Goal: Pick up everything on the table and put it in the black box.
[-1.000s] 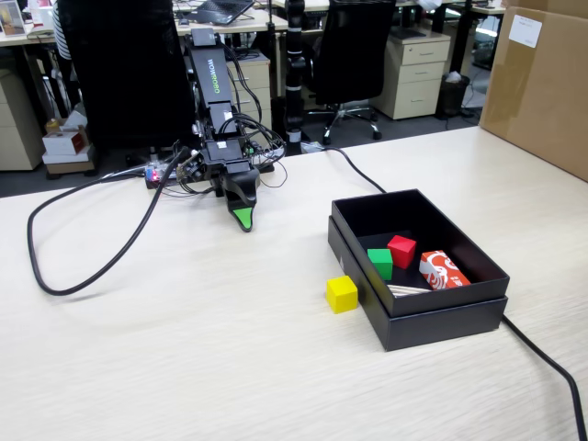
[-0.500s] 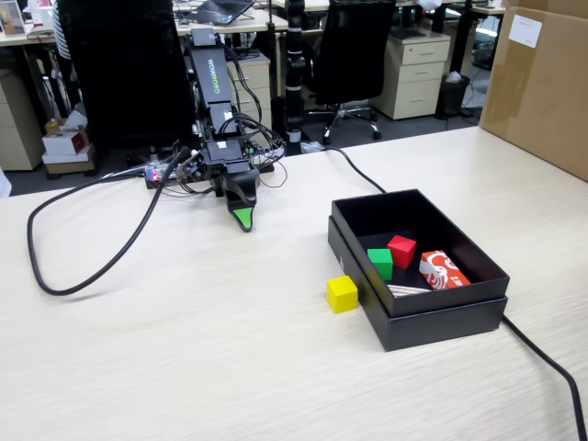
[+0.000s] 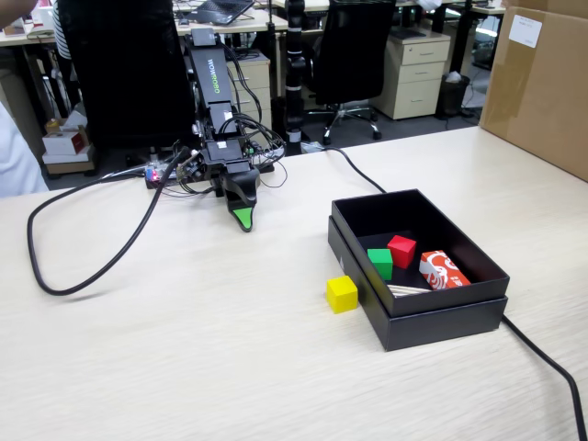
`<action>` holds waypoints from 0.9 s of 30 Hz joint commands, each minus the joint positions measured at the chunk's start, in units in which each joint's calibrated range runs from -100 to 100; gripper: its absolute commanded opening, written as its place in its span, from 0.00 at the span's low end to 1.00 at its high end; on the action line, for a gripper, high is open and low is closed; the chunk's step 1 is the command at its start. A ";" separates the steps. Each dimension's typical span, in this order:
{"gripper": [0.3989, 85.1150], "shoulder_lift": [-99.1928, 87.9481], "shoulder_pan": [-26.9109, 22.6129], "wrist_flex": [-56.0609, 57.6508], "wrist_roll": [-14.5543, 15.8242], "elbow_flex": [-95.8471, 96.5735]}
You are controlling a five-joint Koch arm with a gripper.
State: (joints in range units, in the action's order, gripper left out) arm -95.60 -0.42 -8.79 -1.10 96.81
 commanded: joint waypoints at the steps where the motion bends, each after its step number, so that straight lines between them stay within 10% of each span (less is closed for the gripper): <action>1: 0.57 0.53 0.00 0.54 -0.29 0.57; 8: 0.57 0.30 0.00 2.01 -0.29 -0.43; 27: 0.56 25.89 -2.49 63.69 4.64 -71.51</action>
State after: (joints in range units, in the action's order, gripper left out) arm -76.96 -2.17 47.66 2.52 36.83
